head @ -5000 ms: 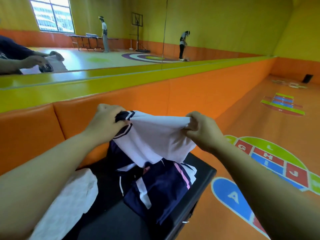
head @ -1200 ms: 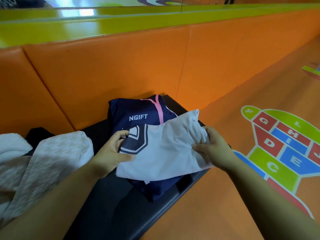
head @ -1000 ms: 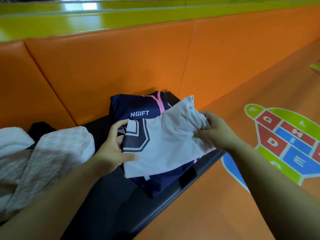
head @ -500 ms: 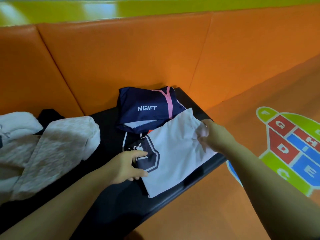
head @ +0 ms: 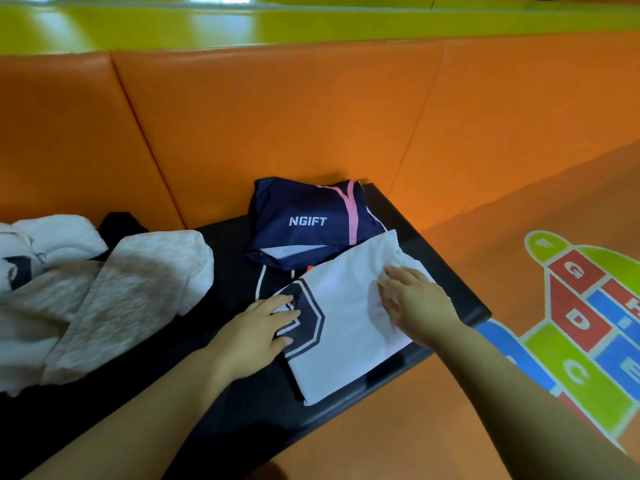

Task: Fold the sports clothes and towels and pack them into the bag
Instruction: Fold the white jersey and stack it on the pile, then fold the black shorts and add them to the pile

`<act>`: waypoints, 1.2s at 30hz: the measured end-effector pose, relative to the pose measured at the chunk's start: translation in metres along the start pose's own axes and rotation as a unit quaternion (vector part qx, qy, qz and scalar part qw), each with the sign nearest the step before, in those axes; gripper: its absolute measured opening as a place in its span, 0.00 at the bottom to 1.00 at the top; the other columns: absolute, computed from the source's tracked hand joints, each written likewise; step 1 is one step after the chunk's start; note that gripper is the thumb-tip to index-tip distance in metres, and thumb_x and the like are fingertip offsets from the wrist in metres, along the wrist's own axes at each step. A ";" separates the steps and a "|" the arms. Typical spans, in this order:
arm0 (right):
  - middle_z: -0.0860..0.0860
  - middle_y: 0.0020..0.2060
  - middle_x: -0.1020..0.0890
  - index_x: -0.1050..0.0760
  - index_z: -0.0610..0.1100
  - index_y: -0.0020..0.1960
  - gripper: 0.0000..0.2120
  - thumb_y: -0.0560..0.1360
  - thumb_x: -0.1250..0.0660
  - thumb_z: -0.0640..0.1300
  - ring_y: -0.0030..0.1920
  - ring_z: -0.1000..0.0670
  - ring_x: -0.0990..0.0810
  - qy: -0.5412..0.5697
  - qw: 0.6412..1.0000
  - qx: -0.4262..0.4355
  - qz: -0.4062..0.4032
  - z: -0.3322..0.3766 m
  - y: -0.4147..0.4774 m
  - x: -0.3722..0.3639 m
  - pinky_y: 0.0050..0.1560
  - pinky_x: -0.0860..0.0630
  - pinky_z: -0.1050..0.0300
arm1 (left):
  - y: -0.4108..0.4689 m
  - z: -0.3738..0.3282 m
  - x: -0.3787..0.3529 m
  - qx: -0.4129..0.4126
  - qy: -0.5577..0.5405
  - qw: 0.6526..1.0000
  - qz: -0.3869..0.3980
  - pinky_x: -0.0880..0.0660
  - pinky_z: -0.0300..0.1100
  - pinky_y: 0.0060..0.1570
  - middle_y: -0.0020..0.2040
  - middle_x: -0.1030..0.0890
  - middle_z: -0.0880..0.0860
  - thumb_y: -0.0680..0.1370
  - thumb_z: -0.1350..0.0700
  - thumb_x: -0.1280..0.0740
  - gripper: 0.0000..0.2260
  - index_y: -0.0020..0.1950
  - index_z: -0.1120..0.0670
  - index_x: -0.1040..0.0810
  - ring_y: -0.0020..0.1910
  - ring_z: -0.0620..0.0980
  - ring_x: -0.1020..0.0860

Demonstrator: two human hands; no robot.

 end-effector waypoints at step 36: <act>0.50 0.76 0.53 0.62 0.65 0.73 0.51 0.65 0.27 0.61 0.73 0.35 0.48 0.018 0.966 0.209 0.151 0.463 0.049 -0.023 0.63 0.33 0.35 | -0.325 0.240 0.171 0.213 -0.076 0.946 -0.232 0.26 0.36 0.45 0.45 0.22 0.39 0.76 0.50 0.32 0.04 0.44 0.40 0.24 0.45 0.38 0.24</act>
Point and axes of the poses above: each hand's wrist, its own y-axis towards the middle knuckle, its own x-axis out of the back of the hand, z = x × y, the point moved 7 cm from there along y, towards the middle knuckle
